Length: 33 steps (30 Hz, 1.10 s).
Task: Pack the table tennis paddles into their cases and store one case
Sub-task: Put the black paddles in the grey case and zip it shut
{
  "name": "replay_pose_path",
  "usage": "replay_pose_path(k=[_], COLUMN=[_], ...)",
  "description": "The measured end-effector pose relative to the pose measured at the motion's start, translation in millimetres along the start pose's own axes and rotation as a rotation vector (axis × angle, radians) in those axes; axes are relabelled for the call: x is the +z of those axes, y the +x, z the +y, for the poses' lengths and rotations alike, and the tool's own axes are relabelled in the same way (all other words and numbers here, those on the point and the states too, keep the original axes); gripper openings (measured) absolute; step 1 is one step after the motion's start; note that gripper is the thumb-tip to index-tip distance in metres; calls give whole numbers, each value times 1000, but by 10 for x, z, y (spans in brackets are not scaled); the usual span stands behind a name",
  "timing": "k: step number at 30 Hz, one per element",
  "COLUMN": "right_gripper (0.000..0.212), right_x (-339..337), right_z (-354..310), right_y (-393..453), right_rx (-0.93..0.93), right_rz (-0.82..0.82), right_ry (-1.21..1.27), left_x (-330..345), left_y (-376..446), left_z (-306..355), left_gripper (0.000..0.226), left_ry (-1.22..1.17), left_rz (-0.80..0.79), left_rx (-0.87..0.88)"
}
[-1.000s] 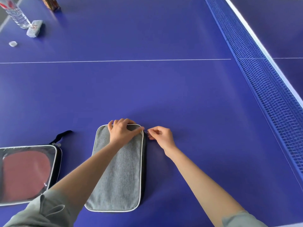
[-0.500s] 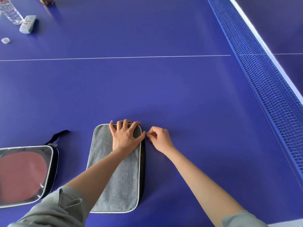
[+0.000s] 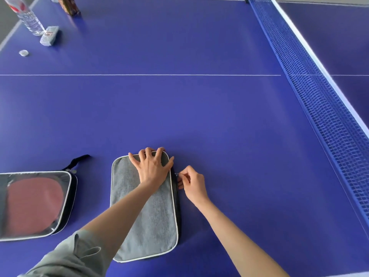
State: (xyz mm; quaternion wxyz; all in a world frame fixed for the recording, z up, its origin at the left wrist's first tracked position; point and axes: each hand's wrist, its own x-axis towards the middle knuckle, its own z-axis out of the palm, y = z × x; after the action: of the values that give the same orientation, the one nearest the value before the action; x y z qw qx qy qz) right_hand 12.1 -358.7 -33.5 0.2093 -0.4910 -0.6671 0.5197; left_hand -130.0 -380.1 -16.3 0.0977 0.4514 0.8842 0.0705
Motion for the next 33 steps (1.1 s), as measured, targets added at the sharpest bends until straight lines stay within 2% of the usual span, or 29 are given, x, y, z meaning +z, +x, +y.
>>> replay_pose_path(k=[3,7,9,13,18,28,31,33], right_gripper=[12,12,11,8,11,11,12,11], right_x=[29,78,94,103,-89,-484,-483,-427], right_z=[-92,-225,-292,-348,-236,200,313,304], right_y=[143,352,487,663,586,-343,-574,-603], right_rx=[-64,-121,-169,-257,-358,-92,40,24], right_rz=[-34,-85,-116,-198,-238,-75,5,71], right_ry=[-120,-173,-195,-282,-335,-142,-19,-34], left_x=[-53,-33,-1,29,76,-8,-117,-151], left_y=[-147,-446,-530,-531,-515,-501,-438,-414], left_z=[-121,-391,-484,-475,-475,-437,-397,-369], left_gripper=[60,65,69,64,62,57,53,53], left_ry=[-10,23,70,88,111,114,166,189], left_rz=[-30,-46,-56,-25,7,-24,-51,-62], left_rx=[-95,210,277,169,138,169,423,574])
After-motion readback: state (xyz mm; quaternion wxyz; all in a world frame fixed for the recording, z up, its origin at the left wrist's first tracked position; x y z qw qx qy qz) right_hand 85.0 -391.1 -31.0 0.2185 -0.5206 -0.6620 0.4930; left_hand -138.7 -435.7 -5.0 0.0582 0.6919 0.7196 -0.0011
